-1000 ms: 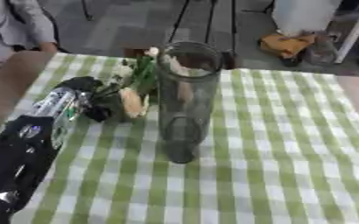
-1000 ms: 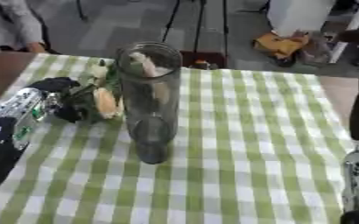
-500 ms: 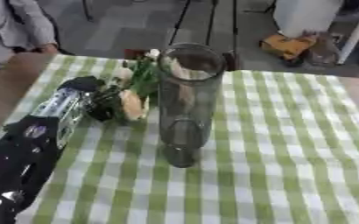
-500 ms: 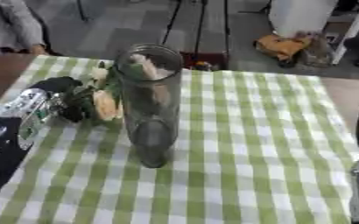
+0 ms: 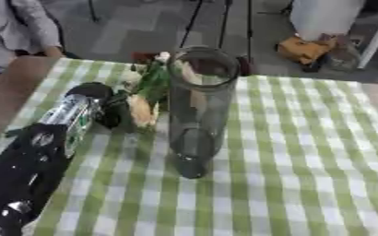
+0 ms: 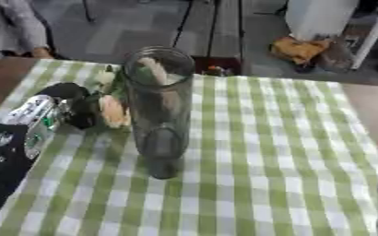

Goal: Arrange flowers into the vase.

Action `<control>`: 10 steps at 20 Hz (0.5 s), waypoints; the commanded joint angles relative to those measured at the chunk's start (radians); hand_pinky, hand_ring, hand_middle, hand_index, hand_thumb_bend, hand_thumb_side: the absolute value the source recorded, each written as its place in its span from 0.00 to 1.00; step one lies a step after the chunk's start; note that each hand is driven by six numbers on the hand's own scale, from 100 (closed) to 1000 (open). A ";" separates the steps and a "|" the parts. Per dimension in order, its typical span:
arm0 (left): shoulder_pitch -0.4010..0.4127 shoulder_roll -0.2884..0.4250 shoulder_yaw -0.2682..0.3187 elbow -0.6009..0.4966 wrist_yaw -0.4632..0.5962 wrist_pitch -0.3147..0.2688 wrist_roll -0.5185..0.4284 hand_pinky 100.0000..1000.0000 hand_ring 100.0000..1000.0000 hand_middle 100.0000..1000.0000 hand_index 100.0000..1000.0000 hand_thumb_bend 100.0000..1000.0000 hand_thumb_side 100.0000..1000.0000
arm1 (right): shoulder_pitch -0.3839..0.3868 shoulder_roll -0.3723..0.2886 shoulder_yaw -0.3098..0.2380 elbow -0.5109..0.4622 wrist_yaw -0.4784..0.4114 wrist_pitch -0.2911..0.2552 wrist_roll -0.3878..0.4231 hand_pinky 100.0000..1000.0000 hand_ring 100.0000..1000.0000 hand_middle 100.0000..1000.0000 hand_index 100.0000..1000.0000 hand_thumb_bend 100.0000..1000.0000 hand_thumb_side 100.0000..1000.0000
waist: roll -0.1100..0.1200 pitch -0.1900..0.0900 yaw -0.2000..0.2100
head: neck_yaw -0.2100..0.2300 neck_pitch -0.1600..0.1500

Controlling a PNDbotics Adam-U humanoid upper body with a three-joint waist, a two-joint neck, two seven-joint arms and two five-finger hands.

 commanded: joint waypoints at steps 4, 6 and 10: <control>-0.013 0.019 0.010 0.016 0.010 -0.003 0.012 0.44 0.51 0.52 0.67 0.08 0.11 | -0.011 -0.017 -0.008 -0.015 -0.002 0.002 -0.008 0.56 0.73 0.63 0.75 0.00 0.93 | -0.001 -0.020 0.001 | 0.000 -0.002; -0.013 0.020 0.008 0.020 0.013 -0.005 0.004 0.31 0.40 0.45 0.62 0.05 0.09 | -0.010 -0.017 -0.008 -0.015 -0.001 0.003 -0.010 0.56 0.73 0.63 0.74 0.00 0.93 | -0.002 -0.022 0.003 | -0.001 0.002; -0.015 0.021 0.005 0.020 0.009 -0.008 -0.004 0.16 0.28 0.35 0.52 0.00 0.09 | -0.007 -0.016 -0.008 -0.015 0.001 0.005 -0.014 0.56 0.73 0.63 0.74 0.00 0.93 | -0.002 -0.025 0.005 | -0.002 0.008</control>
